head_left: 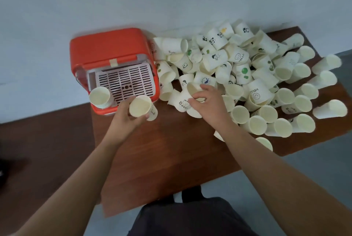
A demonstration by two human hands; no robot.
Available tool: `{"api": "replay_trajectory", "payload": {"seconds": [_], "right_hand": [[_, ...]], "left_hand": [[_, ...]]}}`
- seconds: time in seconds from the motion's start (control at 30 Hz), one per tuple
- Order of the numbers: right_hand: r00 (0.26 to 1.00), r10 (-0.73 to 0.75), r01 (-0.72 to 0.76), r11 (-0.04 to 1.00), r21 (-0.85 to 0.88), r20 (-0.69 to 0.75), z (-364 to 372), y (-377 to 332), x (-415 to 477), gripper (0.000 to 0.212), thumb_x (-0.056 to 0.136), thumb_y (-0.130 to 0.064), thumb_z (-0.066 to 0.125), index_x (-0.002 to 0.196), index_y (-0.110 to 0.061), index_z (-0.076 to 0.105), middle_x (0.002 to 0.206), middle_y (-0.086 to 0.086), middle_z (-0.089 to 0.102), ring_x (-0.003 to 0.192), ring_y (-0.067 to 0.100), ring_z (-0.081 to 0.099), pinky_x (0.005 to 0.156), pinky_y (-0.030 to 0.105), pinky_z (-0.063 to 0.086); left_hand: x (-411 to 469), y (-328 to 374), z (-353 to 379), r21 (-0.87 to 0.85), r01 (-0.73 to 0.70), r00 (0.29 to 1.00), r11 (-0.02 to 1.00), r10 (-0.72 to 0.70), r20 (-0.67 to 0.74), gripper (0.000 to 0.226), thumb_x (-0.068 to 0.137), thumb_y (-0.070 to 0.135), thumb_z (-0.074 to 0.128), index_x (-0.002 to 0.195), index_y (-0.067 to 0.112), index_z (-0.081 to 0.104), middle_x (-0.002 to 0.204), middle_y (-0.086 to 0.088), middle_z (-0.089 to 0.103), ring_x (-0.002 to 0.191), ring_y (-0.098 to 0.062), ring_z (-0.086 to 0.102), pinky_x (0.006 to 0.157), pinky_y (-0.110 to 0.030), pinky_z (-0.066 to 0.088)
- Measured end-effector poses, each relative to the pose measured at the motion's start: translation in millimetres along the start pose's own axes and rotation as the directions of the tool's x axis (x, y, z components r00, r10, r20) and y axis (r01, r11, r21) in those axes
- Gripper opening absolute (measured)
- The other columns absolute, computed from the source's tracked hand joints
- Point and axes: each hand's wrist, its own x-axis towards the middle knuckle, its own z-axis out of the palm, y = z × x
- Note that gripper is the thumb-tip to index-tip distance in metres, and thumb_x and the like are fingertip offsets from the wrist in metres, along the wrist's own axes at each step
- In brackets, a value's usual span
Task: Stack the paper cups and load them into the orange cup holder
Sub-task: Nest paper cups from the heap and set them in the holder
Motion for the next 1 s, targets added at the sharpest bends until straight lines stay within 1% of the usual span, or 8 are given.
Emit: {"api": "replay_trajectory", "payload": {"seconds": [0.07,0.13,0.2,0.3,0.47,0.73,0.93,1.0], "right_hand": [[0.997,-0.048,0.049,0.999,-0.009,0.064,18.8,-19.6,4.8,0.014,0.084,-0.027,0.075,0.098,-0.024,0.078,0.139,0.001,0.054,0.131,0.015,0.048,0.109,0.026,0.036],[0.988,-0.097,0.093,0.995,0.032,0.122,36.1,-42.1,4.2,0.028,0.083,-0.023,0.076,0.111,-0.027,0.072,0.130,-0.001,0.052,0.125,0.014,0.050,0.093,0.009,0.038],[0.980,-0.135,0.128,0.990,0.056,0.146,51.5,-63.1,3.7,0.052,0.081,-0.023,0.078,0.130,-0.027,0.058,0.126,-0.004,0.046,0.117,0.012,0.049,0.087,0.014,0.038],[0.975,-0.148,0.142,0.989,0.049,0.167,72.3,-88.6,5.6,0.070,0.081,-0.026,0.079,0.142,-0.020,0.044,0.129,-0.006,0.039,0.114,0.008,0.043,0.091,0.022,0.035],[0.973,-0.161,0.160,0.987,0.019,0.163,97.3,-109.3,10.8,0.066,0.079,-0.030,0.080,0.138,-0.019,0.051,0.132,-0.001,0.041,0.114,0.011,0.049,0.097,0.027,0.042],[0.984,-0.142,0.138,0.989,0.044,0.107,111.9,-114.4,17.4,0.064,0.078,-0.035,0.083,0.133,-0.022,0.053,0.125,-0.006,0.041,0.110,0.007,0.051,0.092,0.021,0.041],[0.979,-0.166,0.162,0.986,0.046,0.121,147.8,-135.1,34.1,0.066,0.067,-0.046,0.083,0.124,-0.025,0.058,0.123,-0.003,0.049,0.108,0.012,0.056,0.094,0.036,0.053],[0.973,-0.181,0.172,0.982,0.072,0.141,162.8,-144.1,39.6,0.068,0.070,-0.041,0.085,0.128,-0.025,0.055,0.124,-0.006,0.048,0.114,0.013,0.053,0.095,0.035,0.051]], "left_hand": [[-4.9,-1.2,-27.5,-0.027,0.022,0.994,0.999,-0.025,-0.105,0.062,0.084,0.027,0.080,0.135,0.028,0.045,0.129,0.009,0.052,0.121,-0.015,0.052,0.095,-0.027,0.048],[-8.4,-5.6,-54.6,-0.030,0.031,0.979,0.999,-0.036,-0.203,0.062,0.084,0.025,0.080,0.135,0.027,0.045,0.132,0.005,0.053,0.121,-0.016,0.052,0.091,-0.020,0.045],[-10.0,-10.7,-79.2,-0.037,0.037,0.956,0.999,-0.046,-0.288,0.065,0.084,0.025,0.080,0.139,0.026,0.046,0.136,0.003,0.053,0.120,-0.014,0.053,0.094,-0.020,0.047],[-8.2,-20.6,-105.2,-0.054,0.055,0.925,0.997,-0.071,-0.374,0.069,0.085,0.030,0.080,0.143,0.029,0.044,0.140,0.008,0.049,0.120,-0.011,0.052,0.087,-0.007,0.042],[11.5,-36.4,-118.7,-0.052,0.064,0.911,0.997,-0.080,-0.405,0.073,0.083,0.036,0.080,0.146,0.029,0.043,0.143,0.007,0.046,0.126,-0.010,0.049,0.103,-0.033,0.045],[52.7,-64.6,-108.5,0.229,0.168,0.961,0.959,-0.108,-0.254,0.077,0.075,0.031,0.084,0.142,0.020,0.047,0.138,-0.011,0.050,0.128,-0.030,0.045,0.099,-0.039,0.038],[62.9,-73.4,-109.7,0.260,0.144,0.987,0.955,-0.119,-0.110,0.089,0.076,0.029,0.085,0.151,0.022,0.039,0.146,-0.011,0.046,0.133,-0.030,0.046,0.107,-0.043,0.039],[65.2,-81.9,-117.4,0.256,0.149,0.989,0.955,-0.145,-0.036,0.091,0.077,0.028,0.082,0.155,0.026,0.034,0.148,-0.007,0.046,0.132,-0.026,0.048,0.109,-0.044,0.042]]}}
